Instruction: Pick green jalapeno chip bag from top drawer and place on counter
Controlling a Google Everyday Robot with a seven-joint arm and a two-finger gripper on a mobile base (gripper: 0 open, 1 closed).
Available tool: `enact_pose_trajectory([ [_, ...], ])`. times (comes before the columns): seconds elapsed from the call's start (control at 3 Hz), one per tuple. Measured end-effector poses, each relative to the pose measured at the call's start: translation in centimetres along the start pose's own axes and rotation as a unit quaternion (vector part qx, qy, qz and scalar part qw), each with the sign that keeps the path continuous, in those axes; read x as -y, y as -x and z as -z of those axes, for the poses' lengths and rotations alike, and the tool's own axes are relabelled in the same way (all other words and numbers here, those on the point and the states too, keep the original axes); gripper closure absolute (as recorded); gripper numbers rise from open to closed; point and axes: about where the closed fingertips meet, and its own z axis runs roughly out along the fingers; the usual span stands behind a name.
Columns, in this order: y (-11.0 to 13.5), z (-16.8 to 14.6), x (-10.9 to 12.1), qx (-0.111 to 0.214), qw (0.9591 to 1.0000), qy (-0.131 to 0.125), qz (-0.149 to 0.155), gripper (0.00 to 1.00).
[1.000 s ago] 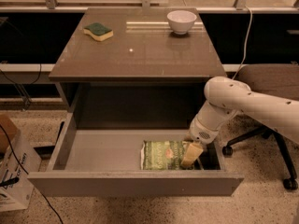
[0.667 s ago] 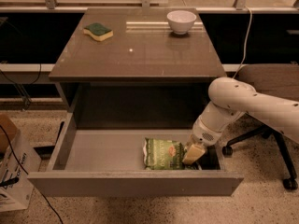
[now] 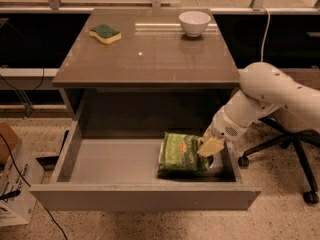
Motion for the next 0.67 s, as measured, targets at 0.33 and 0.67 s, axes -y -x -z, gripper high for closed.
enact_pose_trajectory([
  [0.33, 3.4, 6.7, 0.3, 0.042, 0.9977, -0.043, 0.032, 1.0],
  [0.67, 7.5, 13.7, 0.7, 0.093, 0.989, -0.085, 0.078, 1.0],
])
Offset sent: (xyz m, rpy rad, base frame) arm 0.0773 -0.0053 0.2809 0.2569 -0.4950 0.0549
